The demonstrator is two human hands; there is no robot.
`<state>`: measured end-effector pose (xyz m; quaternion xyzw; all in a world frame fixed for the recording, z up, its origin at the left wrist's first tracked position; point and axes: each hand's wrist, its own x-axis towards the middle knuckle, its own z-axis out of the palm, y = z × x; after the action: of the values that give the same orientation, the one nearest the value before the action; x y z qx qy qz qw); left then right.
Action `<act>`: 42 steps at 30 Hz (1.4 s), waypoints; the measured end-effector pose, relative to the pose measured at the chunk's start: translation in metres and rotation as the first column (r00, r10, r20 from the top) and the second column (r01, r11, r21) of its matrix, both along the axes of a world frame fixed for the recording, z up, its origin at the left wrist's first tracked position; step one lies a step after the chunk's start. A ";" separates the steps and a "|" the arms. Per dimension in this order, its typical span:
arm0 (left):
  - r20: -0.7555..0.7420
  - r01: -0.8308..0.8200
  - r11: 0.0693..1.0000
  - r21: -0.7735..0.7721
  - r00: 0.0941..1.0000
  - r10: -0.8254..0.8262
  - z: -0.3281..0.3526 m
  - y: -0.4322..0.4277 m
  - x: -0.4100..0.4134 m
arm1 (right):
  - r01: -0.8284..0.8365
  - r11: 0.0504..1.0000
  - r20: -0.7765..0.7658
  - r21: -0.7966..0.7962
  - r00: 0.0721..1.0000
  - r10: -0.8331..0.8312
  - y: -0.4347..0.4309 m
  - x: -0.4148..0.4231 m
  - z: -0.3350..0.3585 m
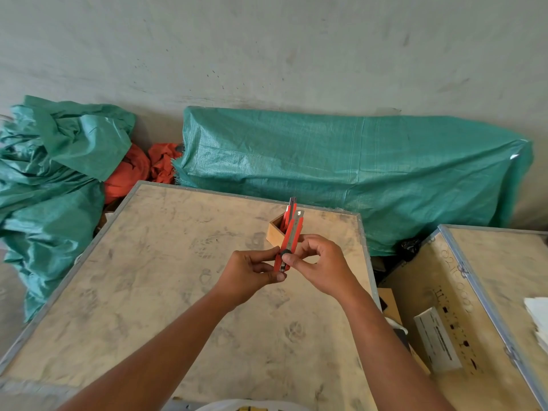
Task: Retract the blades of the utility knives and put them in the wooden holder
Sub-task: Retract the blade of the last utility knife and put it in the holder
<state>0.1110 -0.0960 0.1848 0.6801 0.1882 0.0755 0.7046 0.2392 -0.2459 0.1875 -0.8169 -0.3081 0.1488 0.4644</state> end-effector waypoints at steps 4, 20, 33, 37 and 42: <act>0.003 -0.005 1.000 0.008 1.000 0.005 0.002 0.000 0.000 | -0.061 0.998 -0.052 0.006 0.997 0.061 -0.003 -0.001 0.003; 0.028 -0.014 1.000 0.019 1.000 0.014 -0.003 -0.006 0.015 | -0.003 0.997 0.019 0.072 1.000 0.002 -0.002 0.007 0.002; -0.052 -0.026 0.995 0.101 0.998 0.031 -0.016 0.006 0.053 | 0.213 0.968 -0.208 0.135 0.961 -0.183 0.013 0.050 -0.013; -0.094 -0.032 0.987 0.160 0.994 0.048 -0.023 0.016 0.077 | 0.228 0.965 -0.229 0.129 0.954 -0.195 0.021 0.079 -0.015; -0.159 -0.050 0.955 0.291 0.982 0.100 -0.040 0.036 0.112 | 0.279 0.952 -0.189 0.129 0.949 -0.252 0.037 0.120 -0.028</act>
<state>0.2232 -0.0602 0.1449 0.7710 0.2612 0.0700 0.5766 0.3589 -0.2087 0.1598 -0.7970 -0.1646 0.1300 0.5664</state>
